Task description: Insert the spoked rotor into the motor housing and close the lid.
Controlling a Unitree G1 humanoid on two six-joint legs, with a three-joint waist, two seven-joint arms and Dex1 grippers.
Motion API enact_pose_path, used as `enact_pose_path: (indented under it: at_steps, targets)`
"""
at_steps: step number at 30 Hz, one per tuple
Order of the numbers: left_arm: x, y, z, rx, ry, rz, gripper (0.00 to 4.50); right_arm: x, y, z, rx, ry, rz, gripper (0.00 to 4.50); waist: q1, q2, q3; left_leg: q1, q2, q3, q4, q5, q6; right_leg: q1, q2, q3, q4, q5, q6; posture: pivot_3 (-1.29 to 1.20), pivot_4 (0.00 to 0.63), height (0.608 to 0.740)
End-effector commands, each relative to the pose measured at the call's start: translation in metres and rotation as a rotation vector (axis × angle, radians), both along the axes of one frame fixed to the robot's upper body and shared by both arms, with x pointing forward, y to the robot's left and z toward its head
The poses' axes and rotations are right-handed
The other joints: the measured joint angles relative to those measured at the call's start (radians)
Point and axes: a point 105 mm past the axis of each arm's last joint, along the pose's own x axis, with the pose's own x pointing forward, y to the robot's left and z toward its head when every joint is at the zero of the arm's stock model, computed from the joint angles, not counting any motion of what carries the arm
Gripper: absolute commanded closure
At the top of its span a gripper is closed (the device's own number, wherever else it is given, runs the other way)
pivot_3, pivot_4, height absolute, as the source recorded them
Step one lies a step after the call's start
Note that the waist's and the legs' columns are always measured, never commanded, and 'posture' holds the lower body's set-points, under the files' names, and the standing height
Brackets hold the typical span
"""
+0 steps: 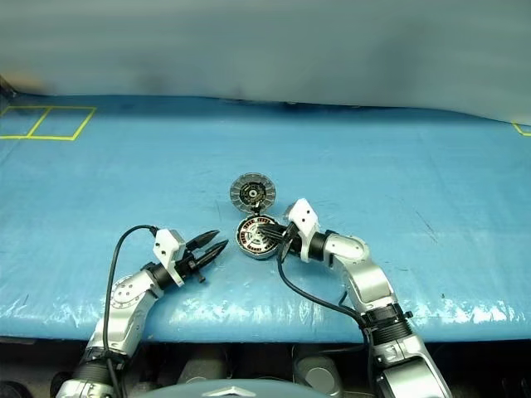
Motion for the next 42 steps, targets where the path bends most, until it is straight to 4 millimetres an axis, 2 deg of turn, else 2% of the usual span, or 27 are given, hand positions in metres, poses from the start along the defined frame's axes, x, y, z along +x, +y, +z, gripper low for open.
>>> enact_pose_path:
  at_steps: [1, 4, 7, 13, 16, 18, 23, 26, 29, 37, 42]
  targets:
    - [0.017, 0.011, 0.009, -0.033, 0.007, 0.09, 2.8, 0.001, -0.01, 0.022, 0.062, -0.069, -0.044, 4.46, 0.001, 0.0, 0.0, 0.0, 0.0, 0.0, 0.0, 0.0, 0.0, 0.0, 0.0, 0.0, 0.0, 0.0, 0.0, 0.0, 0.15, 0.74]
    - [0.03, 0.008, 0.016, -0.038, 0.008, 0.08, 3.43, -0.004, -0.018, 0.023, 0.067, -0.072, -0.056, 4.5, 0.004, 0.0, 0.0, 0.0, 0.0, 0.0, 0.0, 0.0, 0.0, 0.0, 0.0, 0.0, 0.0, 0.0, 0.0, 0.0, 0.15, 0.74]
    - [0.051, 0.005, 0.025, -0.008, -0.013, 0.098, 4.44, -0.014, -0.018, 0.017, 0.049, -0.051, -0.015, 4.5, 0.005, 0.0, 0.0, -0.001, -0.001, 0.0, 0.0, 0.0, 0.0, 0.0, 0.0, 0.0, -0.001, 0.001, 0.001, 0.0, 0.15, 0.74]
    - [0.096, 0.001, 0.042, -0.011, -0.009, 0.15, 4.48, -0.026, -0.012, 0.006, 0.02, -0.017, 0.035, 4.5, 0.001, 0.0, 0.0, -0.001, -0.001, -0.001, 0.001, 0.0, 0.0, 0.0, 0.0, 0.0, -0.001, 0.001, 0.002, 0.0, 0.15, 0.74]
    - [0.11, -0.012, 0.061, -0.138, 0.02, 0.06, 4.48, -0.029, -0.012, 0.002, 0.017, -0.006, 0.027, 4.5, 0.001, 0.0, 0.0, -0.003, -0.001, -0.001, 0.0, 0.0, 0.0, -0.001, 0.0, 0.0, -0.001, 0.001, 0.002, 0.0, 0.15, 0.74]
    - [0.115, -0.019, 0.068, -0.148, 0.038, -0.006, 4.48, -0.031, -0.012, -0.001, 0.009, -0.002, 0.021, 4.5, 0.002, -0.001, 0.0, -0.006, -0.002, -0.002, 0.0, 0.0, 0.0, -0.004, 0.0, -0.001, -0.002, 0.001, 0.002, 0.0, 0.15, 0.74]
    - [0.105, -0.043, 0.083, -0.233, 0.124, -0.321, 4.48, -0.032, -0.016, 0.0, 0.009, -0.004, -0.008, 4.5, 0.0, -0.001, 0.0, -0.007, -0.003, -0.003, 0.0, 0.0, 0.0, -0.005, -0.001, -0.001, -0.003, 0.001, 0.002, 0.0, 0.15, 0.74]
    - [0.097, -0.048, 0.082, -0.176, 0.168, -0.448, 4.48, -0.031, -0.02, 0.001, 0.005, -0.009, -0.028, 4.5, -0.003, -0.001, 0.0, -0.008, -0.004, -0.004, 0.0, 0.0, 0.0, -0.005, -0.001, -0.001, -0.003, 0.001, 0.002, 0.0, 0.15, 0.74]
    - [0.091, -0.051, 0.081, -0.119, 0.188, -0.533, 4.48, -0.031, -0.022, 0.002, 0.005, -0.013, -0.041, 4.5, -0.003, -0.001, 0.0, -0.007, -0.003, -0.004, 0.0, 0.0, 0.0, -0.005, -0.001, -0.002, -0.002, 0.001, 0.002, 0.0, 0.15, 0.74]
    - [0.072, -0.064, 0.098, -0.111, 0.132, -0.735, 4.48, -0.032, -0.031, -0.004, -0.009, 0.007, -0.078, 4.5, 0.0, -0.001, 0.0, -0.008, -0.004, -0.005, 0.001, 0.0, 0.0, -0.004, -0.001, -0.002, -0.002, 0.001, 0.002, 0.0, 0.15, 0.74]
    - [0.047, -0.08, 0.084, -0.055, 0.143, -0.867, 4.48, -0.029, -0.042, -0.008, -0.036, 0.016, -0.115, 4.5, 0.0, -0.001, 0.0, -0.008, -0.004, -0.004, 0.001, 0.0, 0.0, -0.004, -0.001, -0.002, -0.002, 0.001, 0.002, 0.0, 0.15, 0.74]
